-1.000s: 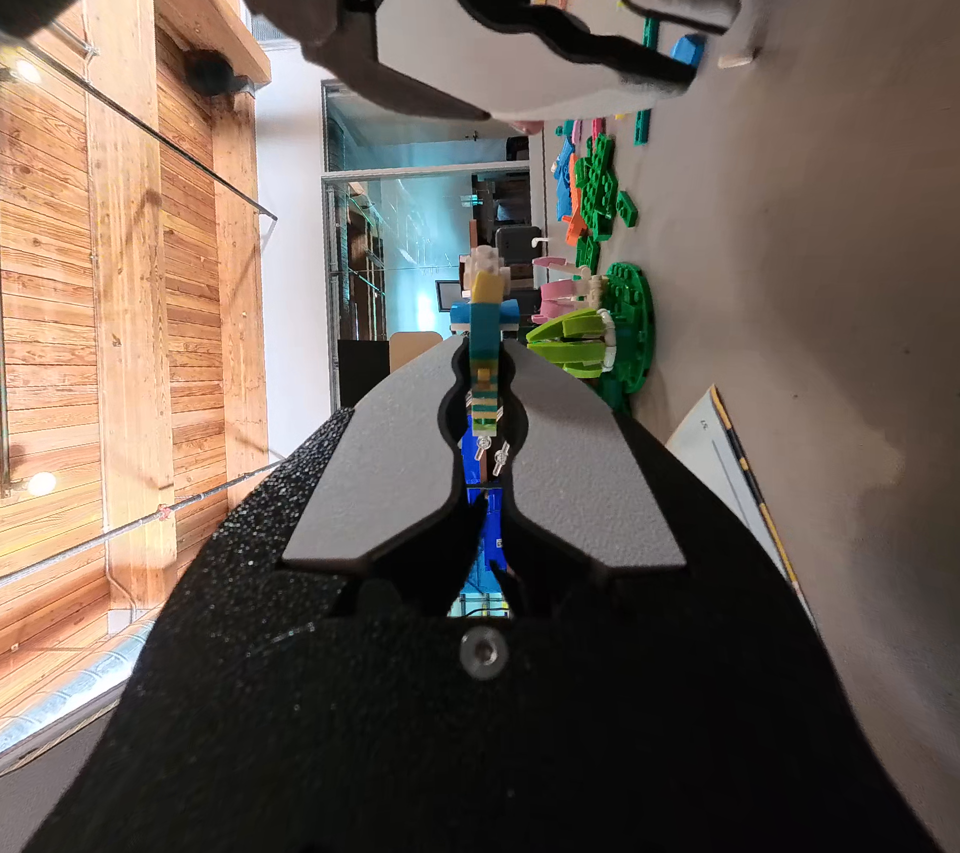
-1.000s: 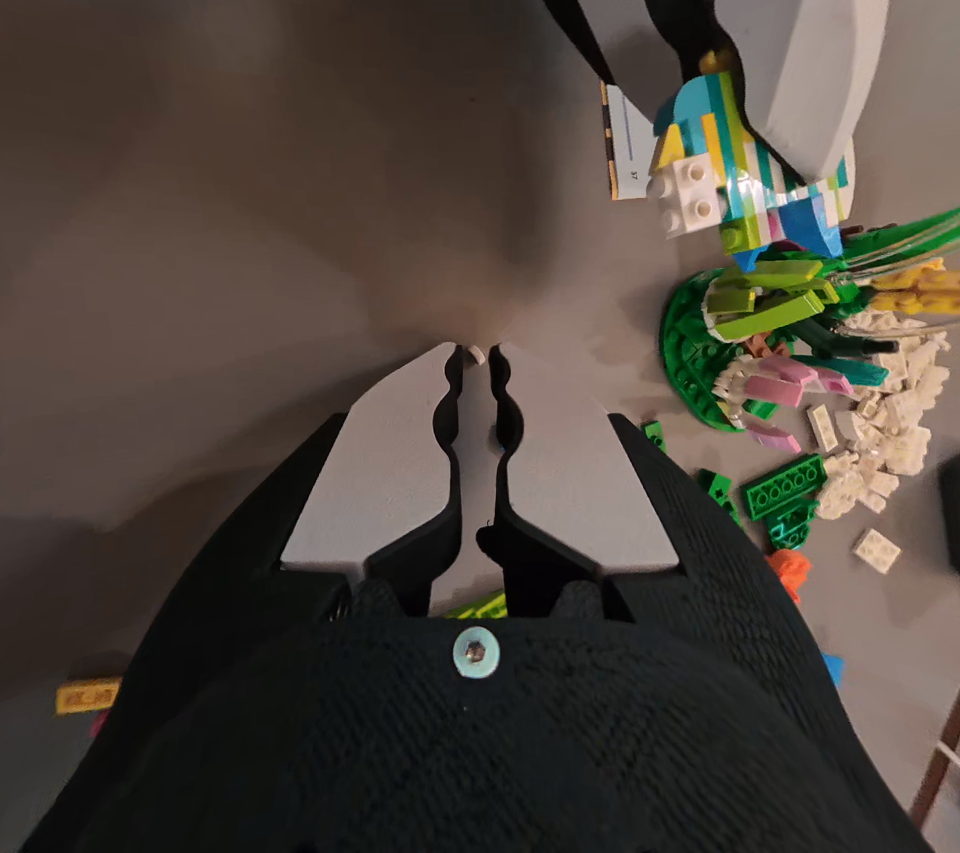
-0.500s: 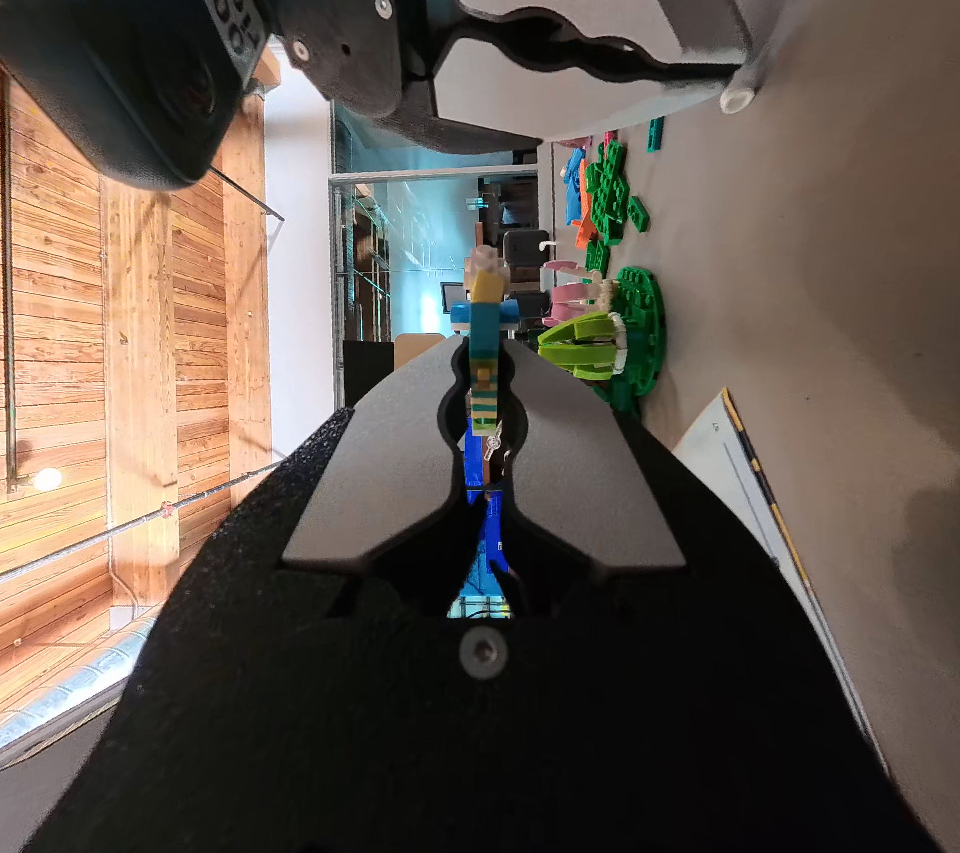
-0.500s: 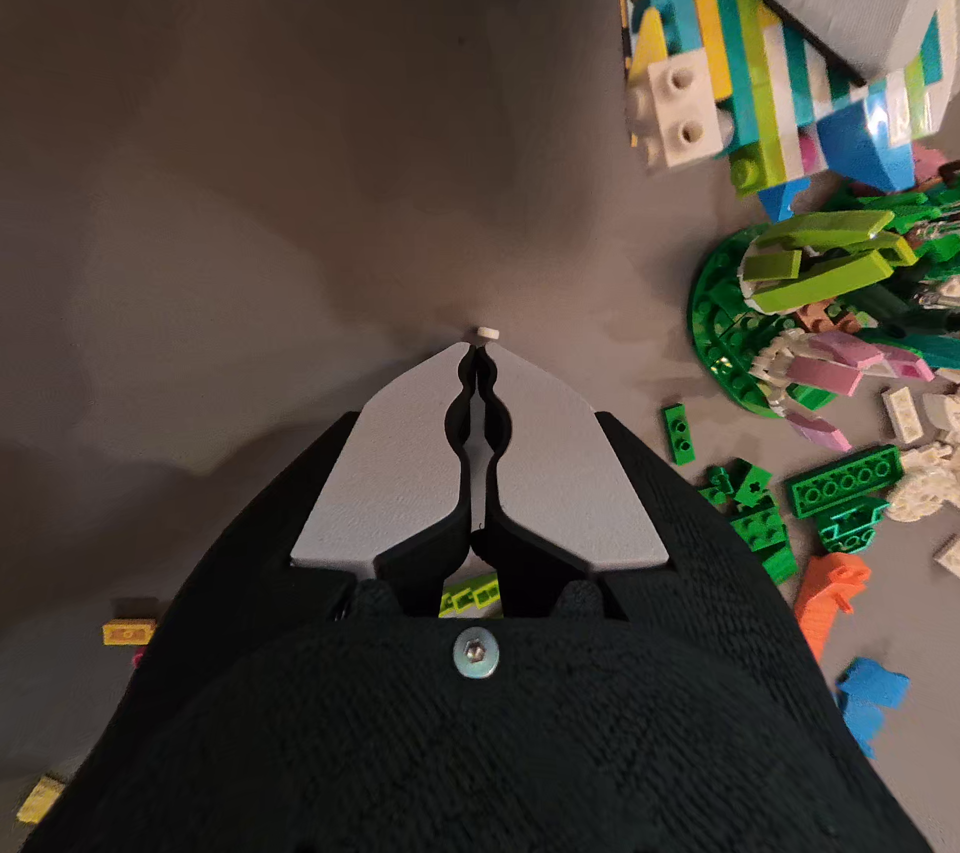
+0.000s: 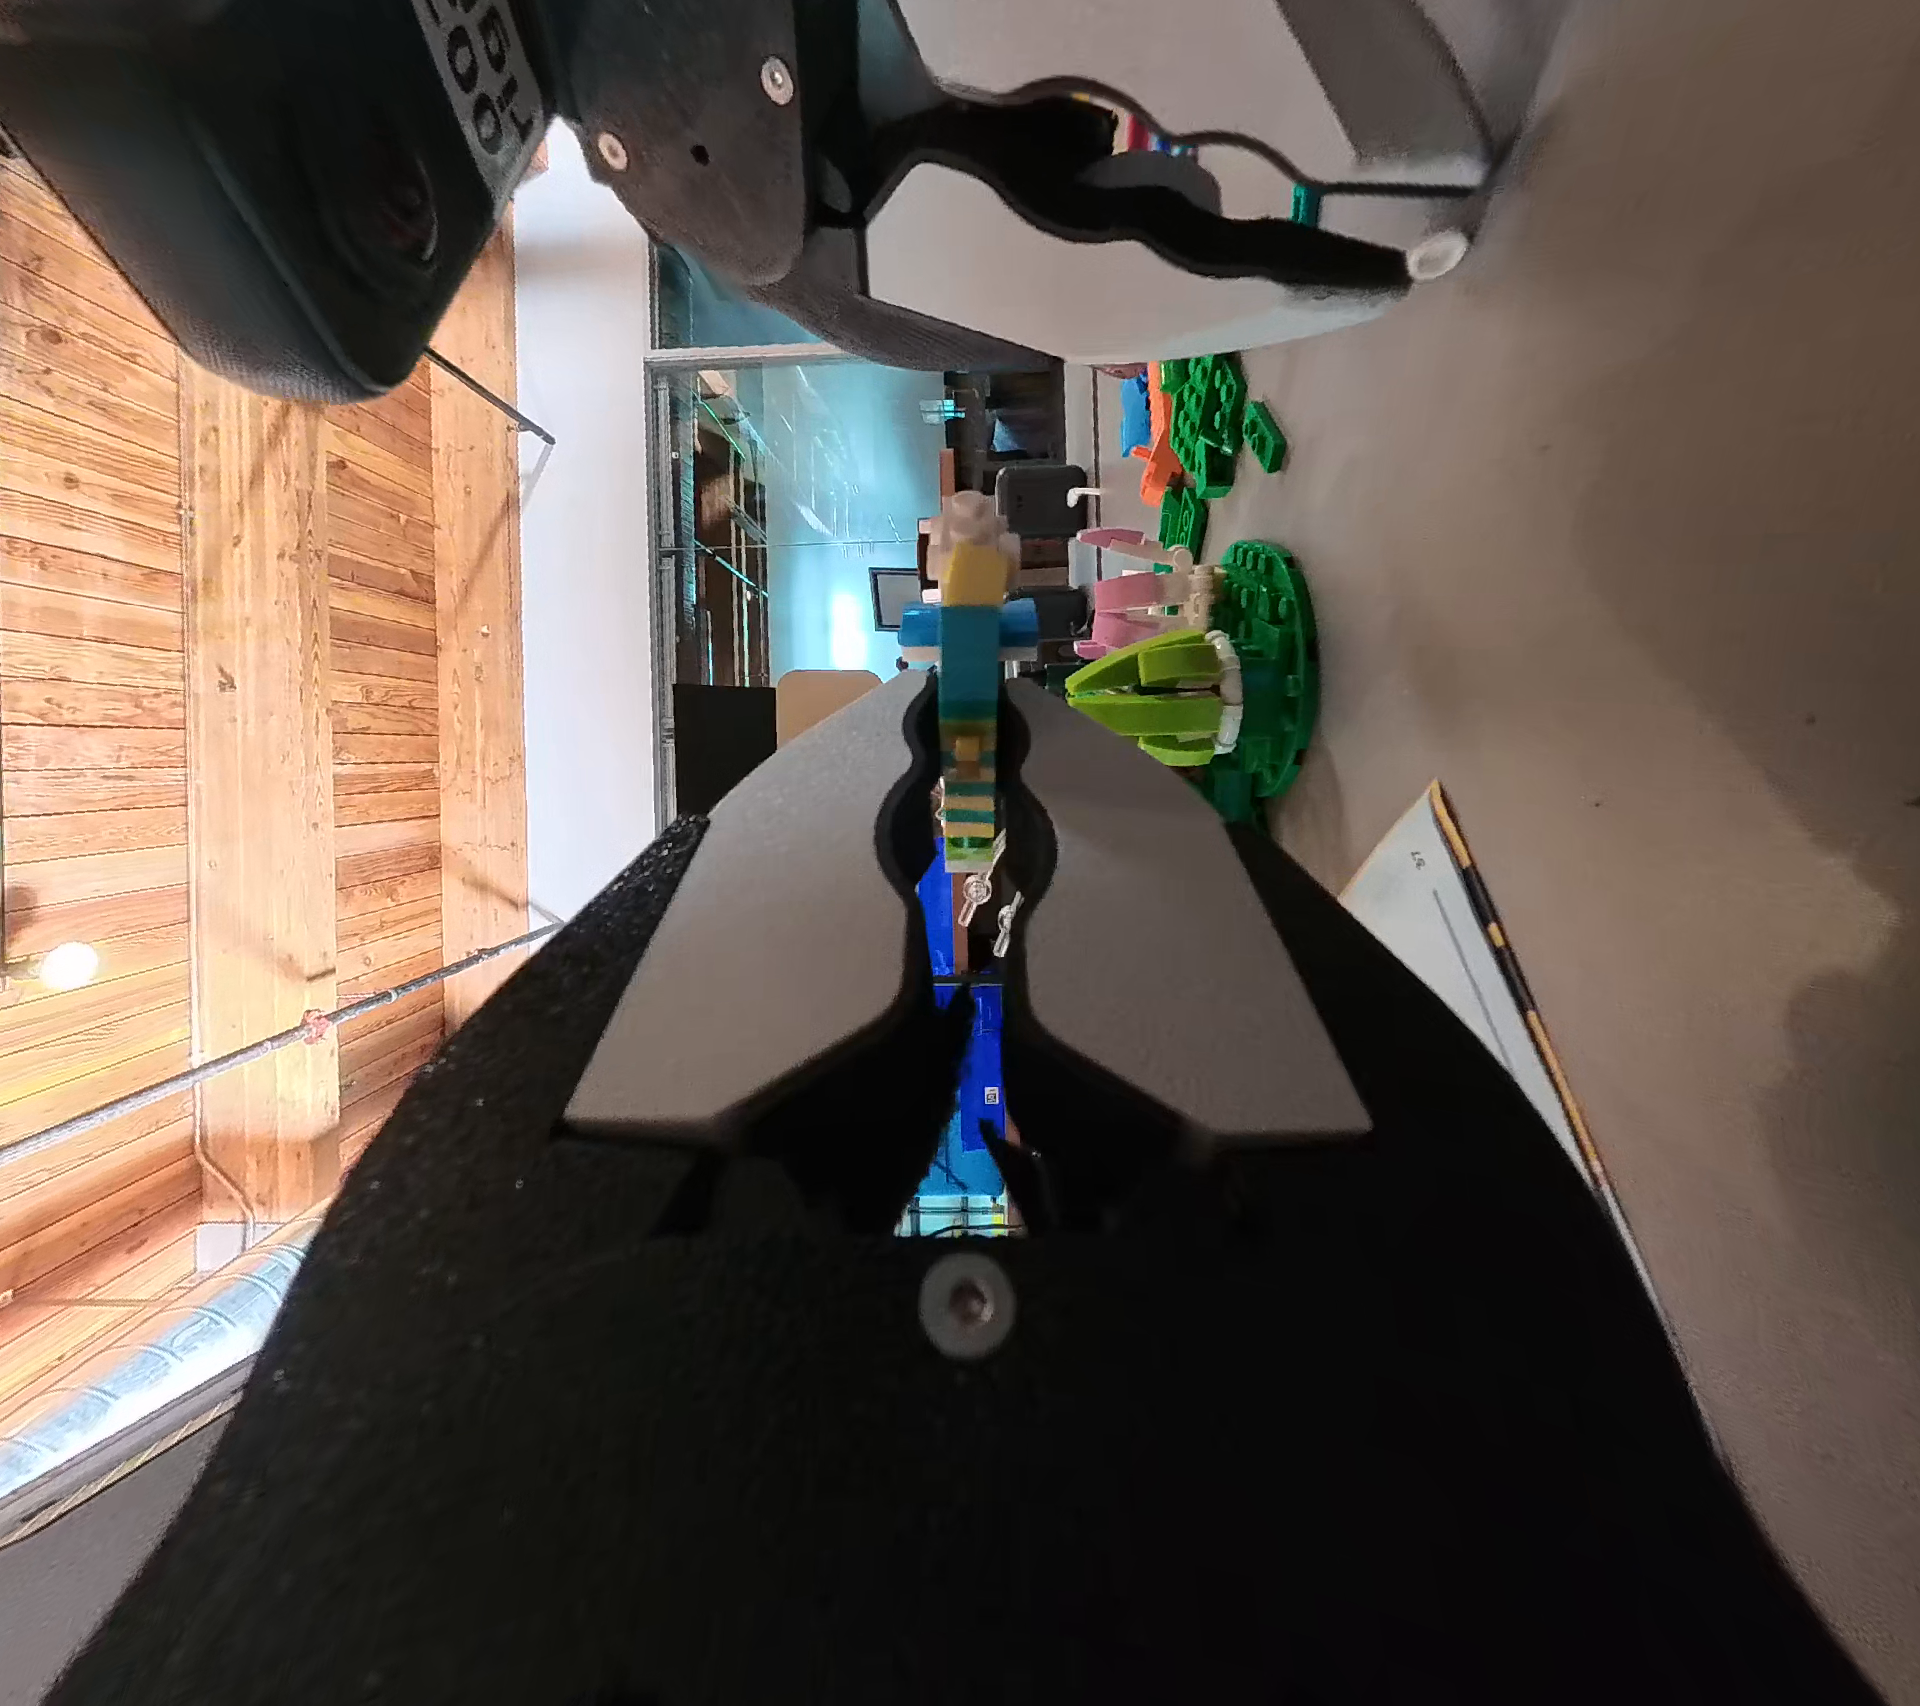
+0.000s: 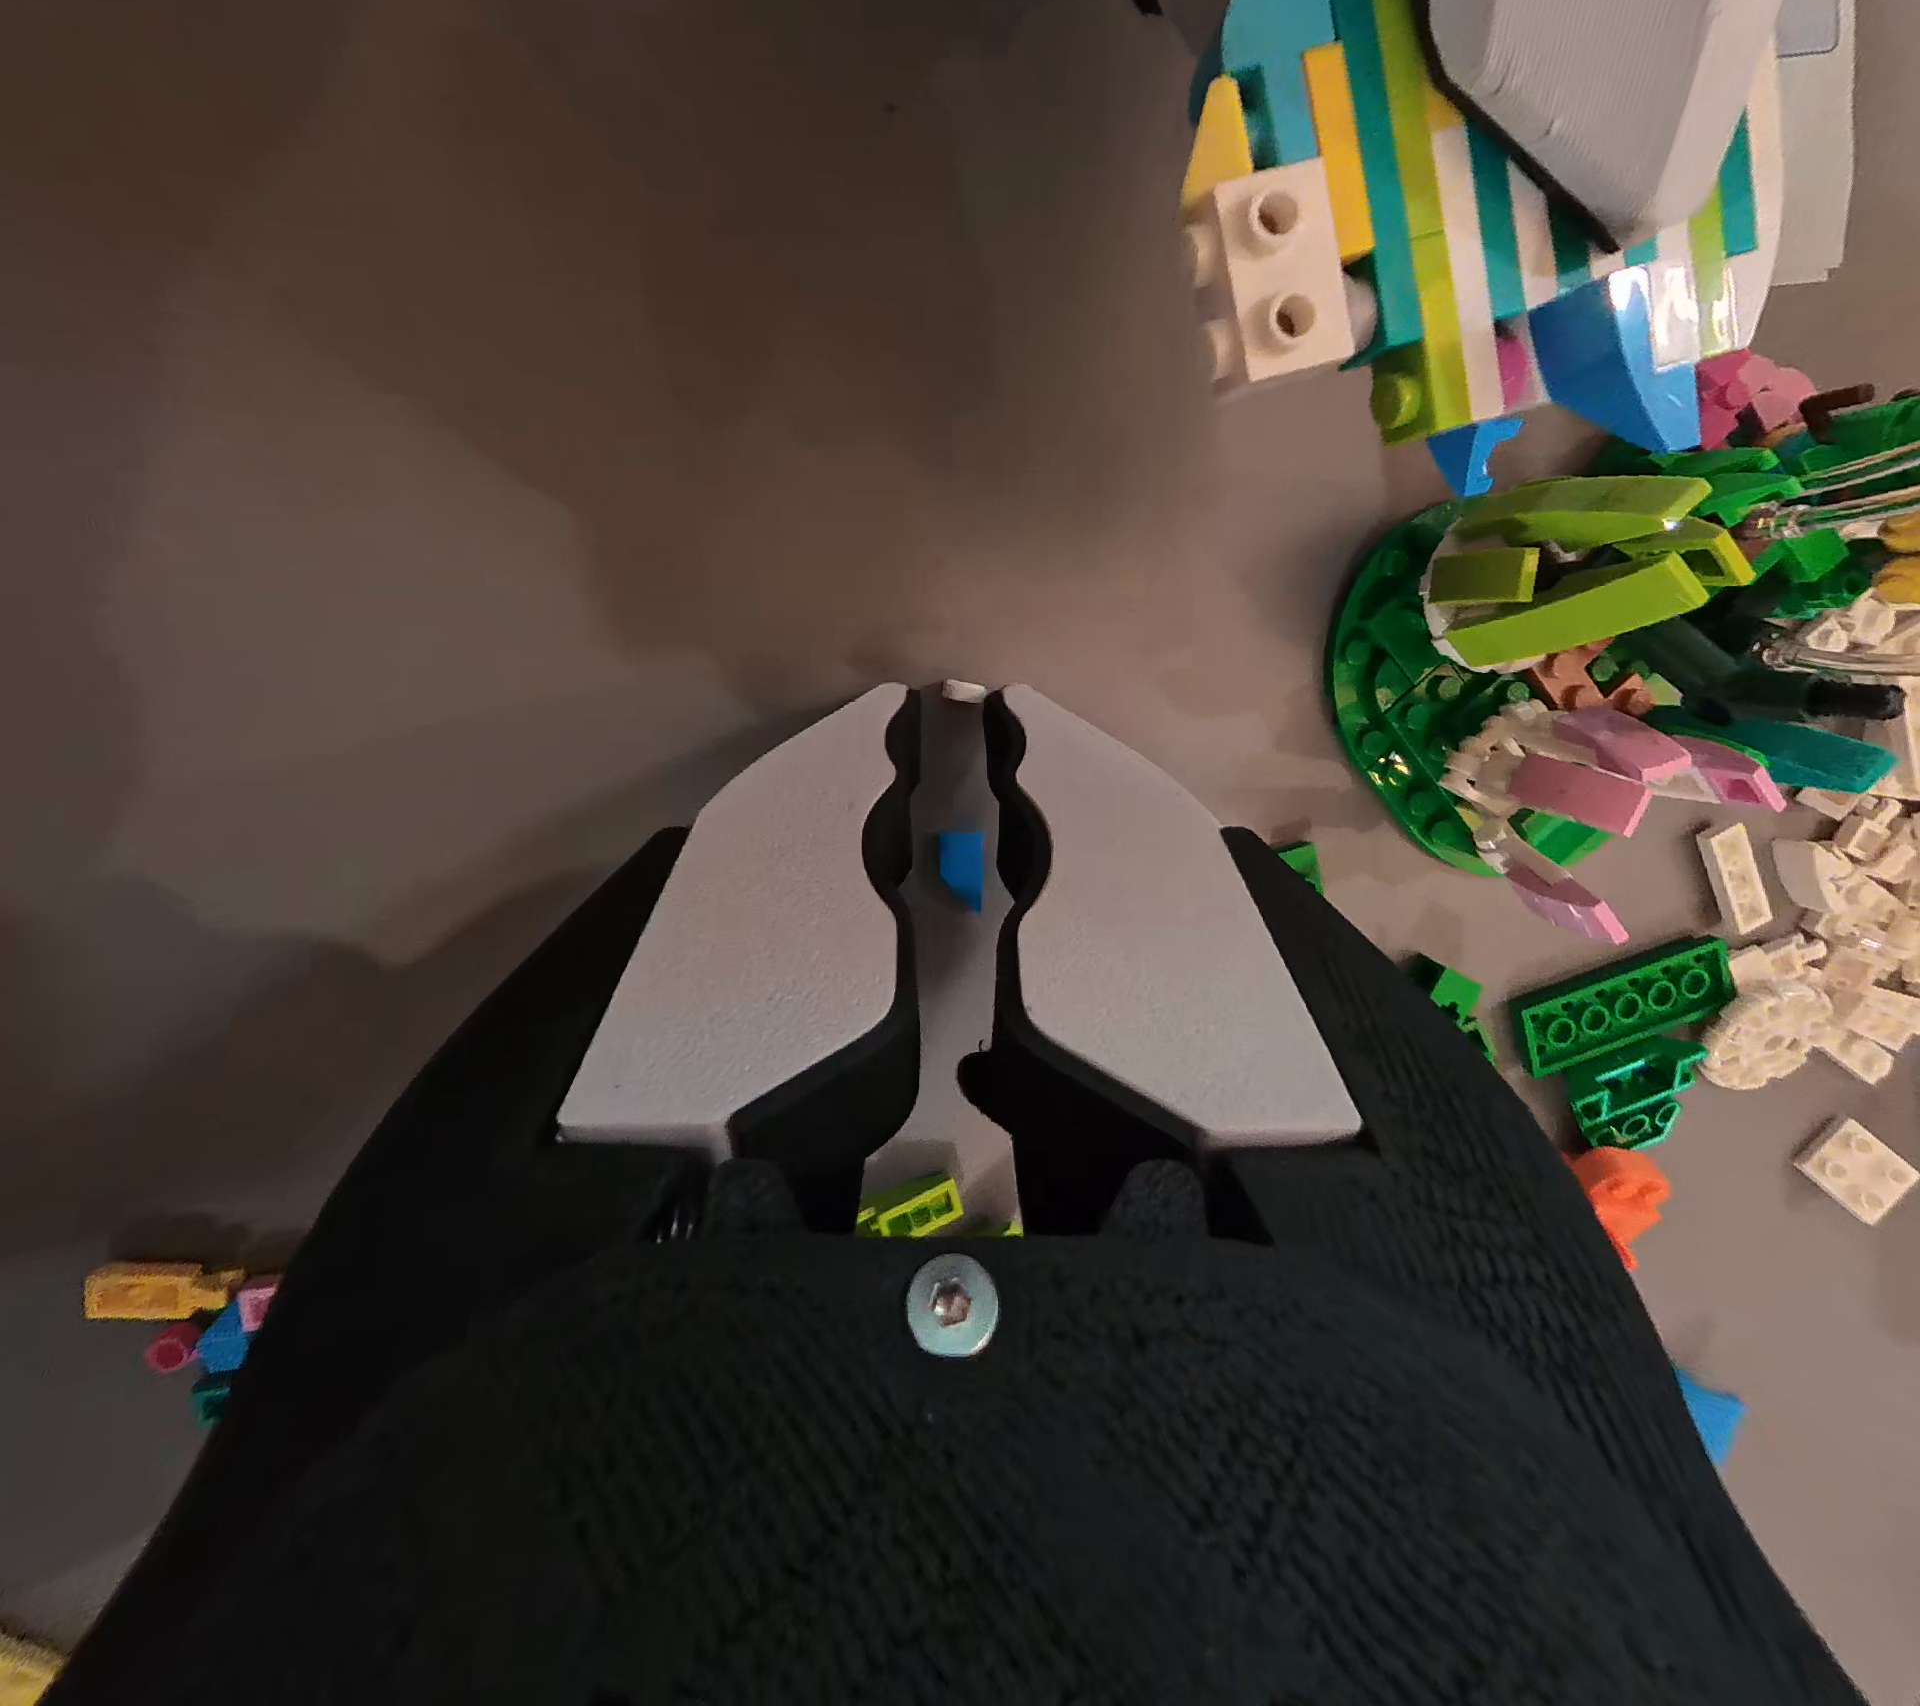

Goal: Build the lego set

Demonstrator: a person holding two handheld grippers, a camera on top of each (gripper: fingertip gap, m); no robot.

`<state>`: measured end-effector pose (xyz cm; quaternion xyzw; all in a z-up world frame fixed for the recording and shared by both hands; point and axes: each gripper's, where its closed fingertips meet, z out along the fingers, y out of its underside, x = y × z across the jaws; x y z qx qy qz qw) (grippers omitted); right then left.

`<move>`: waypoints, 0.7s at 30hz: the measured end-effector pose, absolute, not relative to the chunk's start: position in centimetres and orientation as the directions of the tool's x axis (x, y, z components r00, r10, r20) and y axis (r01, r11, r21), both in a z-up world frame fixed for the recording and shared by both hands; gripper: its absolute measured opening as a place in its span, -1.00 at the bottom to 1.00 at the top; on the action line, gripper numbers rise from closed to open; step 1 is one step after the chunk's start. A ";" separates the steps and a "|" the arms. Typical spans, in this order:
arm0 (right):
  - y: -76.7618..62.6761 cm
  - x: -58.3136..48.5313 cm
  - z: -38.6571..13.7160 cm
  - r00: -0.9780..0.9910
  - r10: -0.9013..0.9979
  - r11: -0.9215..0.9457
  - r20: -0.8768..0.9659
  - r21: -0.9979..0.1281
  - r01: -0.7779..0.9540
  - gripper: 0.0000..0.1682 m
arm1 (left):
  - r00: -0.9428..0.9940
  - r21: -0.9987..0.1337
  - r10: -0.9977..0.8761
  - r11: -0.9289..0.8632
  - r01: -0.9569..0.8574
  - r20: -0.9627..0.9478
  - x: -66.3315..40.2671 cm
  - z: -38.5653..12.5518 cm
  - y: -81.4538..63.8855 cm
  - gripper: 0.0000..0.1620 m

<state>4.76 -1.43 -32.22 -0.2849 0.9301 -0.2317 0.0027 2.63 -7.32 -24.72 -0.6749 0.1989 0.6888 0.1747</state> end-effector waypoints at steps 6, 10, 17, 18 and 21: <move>-1.5 4.8 -32.2 -0.843 -0.526 0.737 0.112 -0.435 -0.517 -0.97 | -0.022 0.035 -0.028 -0.859 -0.511 -0.999 2.6 -24.8 -7.2 -0.91; -1.5 4.7 -32.3 -0.847 -0.520 0.743 0.111 -0.431 -0.512 -0.97 | -0.020 0.034 -0.028 -0.859 -0.510 -0.999 2.5 -24.8 -7.2 -0.91; -1.5 5.1 -32.3 -0.903 -0.428 0.789 0.041 -0.470 -0.395 -0.97 | -0.017 0.028 -0.022 -0.861 -0.508 -1.000 2.4 -24.7 -7.3 -0.91; -1.5 5.2 -32.3 -0.914 -0.404 0.795 0.031 -0.482 -0.368 -0.97 | -0.017 0.027 -0.022 -0.861 -0.508 -1.000 2.4 -24.7 -7.3 -0.91; -1.6 5.5 -32.3 -0.936 -0.350 0.799 0.031 -0.512 -0.315 -0.97 | -0.015 0.025 -0.020 -0.860 -0.509 -1.000 2.4 -24.7 -7.3 -0.91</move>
